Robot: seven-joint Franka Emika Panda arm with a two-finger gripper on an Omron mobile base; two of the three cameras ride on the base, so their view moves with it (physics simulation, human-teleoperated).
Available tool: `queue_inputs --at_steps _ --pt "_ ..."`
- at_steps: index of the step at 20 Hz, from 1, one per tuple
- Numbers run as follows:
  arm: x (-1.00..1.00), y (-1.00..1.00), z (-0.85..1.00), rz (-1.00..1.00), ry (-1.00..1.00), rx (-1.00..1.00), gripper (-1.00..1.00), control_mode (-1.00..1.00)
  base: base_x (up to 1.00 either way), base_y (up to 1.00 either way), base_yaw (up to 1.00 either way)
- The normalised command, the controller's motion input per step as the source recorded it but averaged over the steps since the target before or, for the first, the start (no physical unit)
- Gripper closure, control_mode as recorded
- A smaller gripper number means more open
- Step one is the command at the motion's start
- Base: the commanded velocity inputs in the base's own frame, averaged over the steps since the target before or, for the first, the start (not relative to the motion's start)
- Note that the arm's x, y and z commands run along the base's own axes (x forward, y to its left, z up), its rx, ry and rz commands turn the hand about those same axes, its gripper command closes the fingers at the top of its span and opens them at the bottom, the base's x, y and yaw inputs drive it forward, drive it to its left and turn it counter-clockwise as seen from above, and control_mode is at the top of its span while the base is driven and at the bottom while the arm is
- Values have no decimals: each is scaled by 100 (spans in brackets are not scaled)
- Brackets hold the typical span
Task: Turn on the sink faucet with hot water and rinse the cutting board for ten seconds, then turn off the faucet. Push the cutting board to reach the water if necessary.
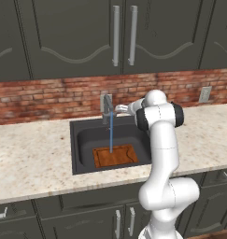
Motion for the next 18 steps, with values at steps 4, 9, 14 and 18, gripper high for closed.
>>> queue_inputs --at_steps 4,9,14,18 --pt "0 28 -16 0 0 0 -100 -100 0 0 0" --pt "0 32 -19 0 0 0 -100 -100 0 0 0" --pt "0 34 -19 0 0 0 -100 -100 0 0 0" --pt "0 33 -19 0 0 0 -100 -100 0 0 0"
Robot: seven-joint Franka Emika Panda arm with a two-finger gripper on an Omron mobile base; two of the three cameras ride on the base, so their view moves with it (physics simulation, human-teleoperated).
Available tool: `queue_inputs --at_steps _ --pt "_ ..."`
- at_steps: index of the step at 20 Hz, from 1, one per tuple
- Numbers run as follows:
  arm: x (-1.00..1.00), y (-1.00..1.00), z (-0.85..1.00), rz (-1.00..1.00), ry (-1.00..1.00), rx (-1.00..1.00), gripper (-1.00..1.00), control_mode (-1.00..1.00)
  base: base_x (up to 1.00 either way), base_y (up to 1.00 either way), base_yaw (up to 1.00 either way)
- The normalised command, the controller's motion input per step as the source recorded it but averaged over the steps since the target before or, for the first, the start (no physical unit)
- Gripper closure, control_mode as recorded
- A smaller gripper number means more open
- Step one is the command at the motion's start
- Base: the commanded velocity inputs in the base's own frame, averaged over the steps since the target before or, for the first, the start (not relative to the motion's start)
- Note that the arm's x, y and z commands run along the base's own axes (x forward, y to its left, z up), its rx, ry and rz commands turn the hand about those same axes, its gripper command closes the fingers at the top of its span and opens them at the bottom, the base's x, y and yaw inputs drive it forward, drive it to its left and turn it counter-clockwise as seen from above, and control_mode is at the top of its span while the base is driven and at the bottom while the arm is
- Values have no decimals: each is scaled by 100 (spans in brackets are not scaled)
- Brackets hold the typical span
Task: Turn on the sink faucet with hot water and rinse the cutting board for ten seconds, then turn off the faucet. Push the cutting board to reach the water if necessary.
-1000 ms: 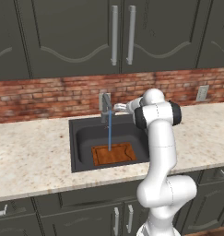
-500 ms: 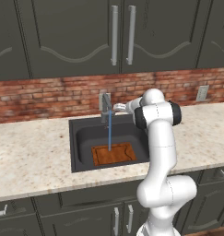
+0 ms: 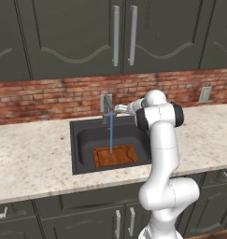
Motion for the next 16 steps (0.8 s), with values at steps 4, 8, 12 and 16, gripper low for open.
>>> queue_inputs --at_steps 4,8,12,16 --pt "0 35 -21 0 0 0 -100 -100 0 0 0" --pt "0 35 -20 0 0 0 -100 -100 0 0 0" --pt "0 26 -21 0 0 0 -100 -100 0 0 0" --pt "0 18 -18 0 0 0 -100 -100 0 0 0"
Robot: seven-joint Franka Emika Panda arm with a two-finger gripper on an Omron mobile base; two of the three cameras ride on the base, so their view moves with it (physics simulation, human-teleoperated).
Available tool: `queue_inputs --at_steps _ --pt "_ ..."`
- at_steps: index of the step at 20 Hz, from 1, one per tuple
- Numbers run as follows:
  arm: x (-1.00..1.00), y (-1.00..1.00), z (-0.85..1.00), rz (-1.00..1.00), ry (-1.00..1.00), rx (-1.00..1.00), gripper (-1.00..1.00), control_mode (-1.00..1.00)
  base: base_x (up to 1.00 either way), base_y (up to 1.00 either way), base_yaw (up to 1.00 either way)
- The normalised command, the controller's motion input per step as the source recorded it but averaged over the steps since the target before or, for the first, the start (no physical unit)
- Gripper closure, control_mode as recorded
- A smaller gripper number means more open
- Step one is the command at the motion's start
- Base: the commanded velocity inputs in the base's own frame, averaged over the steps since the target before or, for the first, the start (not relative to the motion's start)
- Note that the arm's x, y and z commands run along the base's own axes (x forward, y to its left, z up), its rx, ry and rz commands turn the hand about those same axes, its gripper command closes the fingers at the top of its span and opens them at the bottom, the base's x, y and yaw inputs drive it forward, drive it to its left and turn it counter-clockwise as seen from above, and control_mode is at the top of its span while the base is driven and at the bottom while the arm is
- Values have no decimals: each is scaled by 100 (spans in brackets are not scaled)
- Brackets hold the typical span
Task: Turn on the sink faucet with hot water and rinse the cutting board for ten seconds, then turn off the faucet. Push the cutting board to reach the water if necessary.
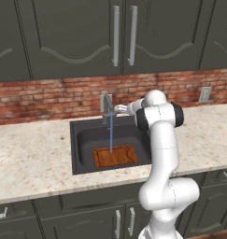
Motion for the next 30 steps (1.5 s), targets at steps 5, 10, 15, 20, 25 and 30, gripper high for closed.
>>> queue_inputs --at_steps 5,10,15,20,25,30 --pt "0 0 -5 0 0 0 -100 -100 0 0 0" --pt "-5 -20 5 0 0 1 -100 -100 0 0 0" --pt "-9 -34 10 0 0 2 -100 -100 0 0 0" --pt "-2 -33 0 0 0 0 -100 -100 0 0 0" --pt "10 0 -26 0 0 0 -100 -100 0 0 0" --pt "17 2 -34 0 0 0 -100 -100 0 0 0"
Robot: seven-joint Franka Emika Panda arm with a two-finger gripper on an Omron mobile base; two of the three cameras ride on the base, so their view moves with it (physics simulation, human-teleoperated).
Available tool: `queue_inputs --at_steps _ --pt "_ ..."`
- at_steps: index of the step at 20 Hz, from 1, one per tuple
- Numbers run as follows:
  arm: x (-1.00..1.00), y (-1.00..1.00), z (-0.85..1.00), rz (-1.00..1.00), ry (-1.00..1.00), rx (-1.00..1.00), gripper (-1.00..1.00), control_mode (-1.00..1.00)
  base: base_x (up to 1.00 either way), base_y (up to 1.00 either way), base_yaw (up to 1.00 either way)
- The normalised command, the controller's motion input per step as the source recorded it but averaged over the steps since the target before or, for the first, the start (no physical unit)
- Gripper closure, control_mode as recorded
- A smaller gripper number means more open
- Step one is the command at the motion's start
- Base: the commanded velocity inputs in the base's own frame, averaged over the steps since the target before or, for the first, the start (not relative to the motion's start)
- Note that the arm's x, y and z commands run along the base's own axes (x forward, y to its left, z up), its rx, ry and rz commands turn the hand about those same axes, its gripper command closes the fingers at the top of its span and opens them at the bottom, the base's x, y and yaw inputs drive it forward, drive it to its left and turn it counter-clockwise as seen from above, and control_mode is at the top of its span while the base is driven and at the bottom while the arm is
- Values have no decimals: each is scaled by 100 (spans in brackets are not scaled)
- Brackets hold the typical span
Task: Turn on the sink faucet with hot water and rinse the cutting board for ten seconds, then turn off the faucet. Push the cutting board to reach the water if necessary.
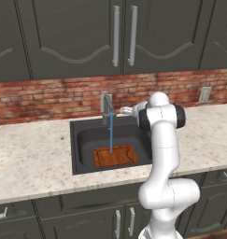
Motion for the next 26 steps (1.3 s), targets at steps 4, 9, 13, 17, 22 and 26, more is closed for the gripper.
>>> queue_inputs --at_steps 4,9,13,17,22,26 --pt "5 7 -7 0 0 0 -100 -100 0 0 0" --pt "0 14 0 0 0 0 -100 -100 0 0 0" --pt "0 25 0 0 0 0 -100 -100 0 0 0" --pt "0 26 1 0 0 0 -100 -100 0 0 0" --pt "0 7 6 0 0 0 -100 -100 0 0 0" --pt "0 0 9 0 0 0 -100 -100 0 0 0"
